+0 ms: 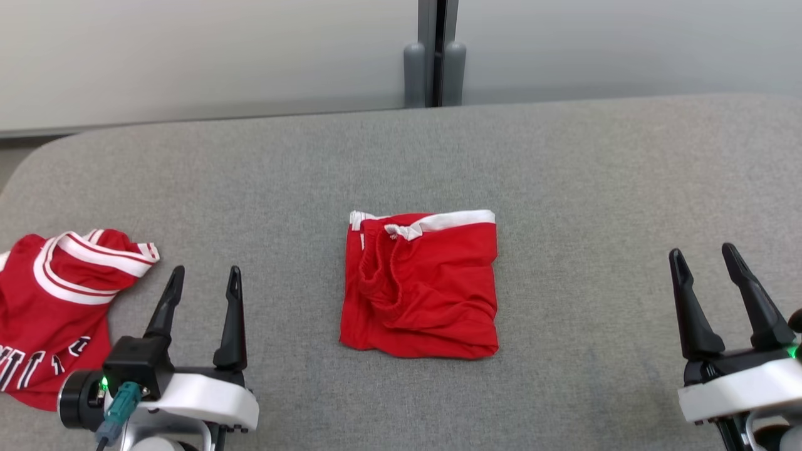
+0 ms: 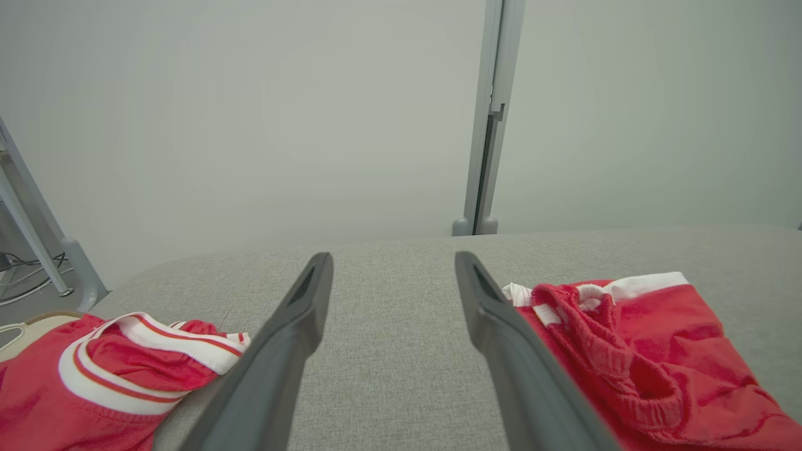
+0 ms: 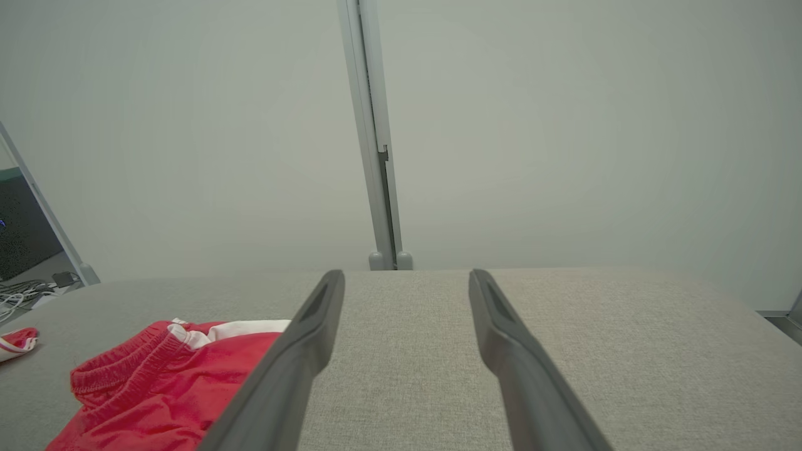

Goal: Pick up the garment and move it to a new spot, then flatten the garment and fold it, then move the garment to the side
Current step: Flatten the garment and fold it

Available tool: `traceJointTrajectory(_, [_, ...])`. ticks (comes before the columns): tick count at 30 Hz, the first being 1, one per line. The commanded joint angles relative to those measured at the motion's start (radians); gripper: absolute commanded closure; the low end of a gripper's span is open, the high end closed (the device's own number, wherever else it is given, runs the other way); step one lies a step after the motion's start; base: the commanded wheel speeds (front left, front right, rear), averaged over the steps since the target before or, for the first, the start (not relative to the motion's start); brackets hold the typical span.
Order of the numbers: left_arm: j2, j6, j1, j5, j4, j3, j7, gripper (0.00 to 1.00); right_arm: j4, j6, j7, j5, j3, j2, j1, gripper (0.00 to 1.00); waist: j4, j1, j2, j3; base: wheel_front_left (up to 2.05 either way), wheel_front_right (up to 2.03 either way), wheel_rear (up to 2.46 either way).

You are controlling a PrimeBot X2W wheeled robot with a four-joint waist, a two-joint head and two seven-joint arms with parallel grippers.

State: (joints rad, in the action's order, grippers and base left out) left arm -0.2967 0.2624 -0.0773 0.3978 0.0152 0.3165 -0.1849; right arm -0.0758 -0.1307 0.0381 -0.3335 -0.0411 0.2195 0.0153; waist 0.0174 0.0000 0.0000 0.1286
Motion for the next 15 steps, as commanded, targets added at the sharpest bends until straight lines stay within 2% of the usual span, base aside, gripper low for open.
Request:
traceJointTrajectory(1, [-0.005, 0.005, 0.013, 0.003, -0.005, 0.001, 0.005, 0.00, -0.007, 0.000, -0.007, 0.008, 0.008, 0.001, -0.017, 0.00, -0.002, 0.0000, 0.0000, -0.028, 0.00, 0.00, 0.00])
traceJointTrajectory(10, [-0.025, 0.020, 0.089, 0.011, -0.024, 0.016, 0.040, 0.00, -0.034, 0.000, -0.053, 0.027, 0.024, -0.026, -0.106, 0.00, 0.007, 0.0000, 0.0000, -0.126, 0.00, 0.00, 0.00])
traceJointTrajectory(15, [-0.035, 0.027, 0.113, 0.015, -0.041, 0.016, 0.057, 0.00, -0.052, 0.000, -0.072, 0.037, 0.029, -0.037, -0.134, 0.00, 0.010, 0.0000, 0.0000, -0.140, 0.00, 0.00, 0.00])
